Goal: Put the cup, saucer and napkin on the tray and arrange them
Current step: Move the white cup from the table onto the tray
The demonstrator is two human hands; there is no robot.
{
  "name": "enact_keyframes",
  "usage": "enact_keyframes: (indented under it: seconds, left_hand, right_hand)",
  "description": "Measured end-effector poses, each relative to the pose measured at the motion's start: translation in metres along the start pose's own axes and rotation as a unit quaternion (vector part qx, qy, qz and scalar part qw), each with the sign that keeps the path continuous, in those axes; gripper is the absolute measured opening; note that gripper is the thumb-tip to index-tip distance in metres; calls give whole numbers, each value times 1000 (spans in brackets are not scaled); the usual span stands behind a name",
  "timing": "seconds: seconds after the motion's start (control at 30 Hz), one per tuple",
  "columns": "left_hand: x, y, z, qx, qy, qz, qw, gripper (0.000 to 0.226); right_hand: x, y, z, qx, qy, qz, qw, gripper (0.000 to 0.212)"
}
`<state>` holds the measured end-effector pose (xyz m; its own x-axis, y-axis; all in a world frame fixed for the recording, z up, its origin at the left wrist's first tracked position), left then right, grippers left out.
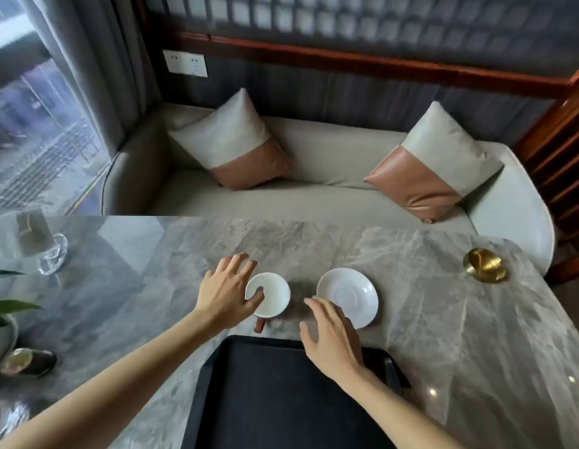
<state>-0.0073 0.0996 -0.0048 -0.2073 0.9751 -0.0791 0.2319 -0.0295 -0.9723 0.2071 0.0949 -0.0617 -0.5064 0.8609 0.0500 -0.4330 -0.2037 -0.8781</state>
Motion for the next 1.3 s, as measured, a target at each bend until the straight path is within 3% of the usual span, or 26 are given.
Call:
enact_keyframes:
  seconds: [0.17,0.43,0.93,1.3]
  left_hand:
    - [8,43,4,8,-19,69,997,83]
    - [18,82,-6,-10,3,114,993,108]
    - [34,90,-10,-12,-1,148,989,107]
    - [-14,63,-25,9,61,152,987,108]
  right_hand:
    - [-21,47,-13,-12,-17,63,998,45]
    - [-34,74,-35,-81,-73,41,993,39]
    - [-42,100,-52,-110,-74,50,990,44]
    - [-41,101,-53,-126,-56,78,987,45]
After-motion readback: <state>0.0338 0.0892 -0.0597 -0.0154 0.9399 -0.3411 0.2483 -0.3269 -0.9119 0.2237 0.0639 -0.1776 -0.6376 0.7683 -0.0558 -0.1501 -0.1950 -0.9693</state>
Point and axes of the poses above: each hand's wrist, its own x-axis towards the middle knuckle, its own y-axis out of the palm, z = x × y, the point moved 10 cm from there along x, towards the middle knuckle, and after that the axes turned 8 degrees about -y, right-handed, at the moved point
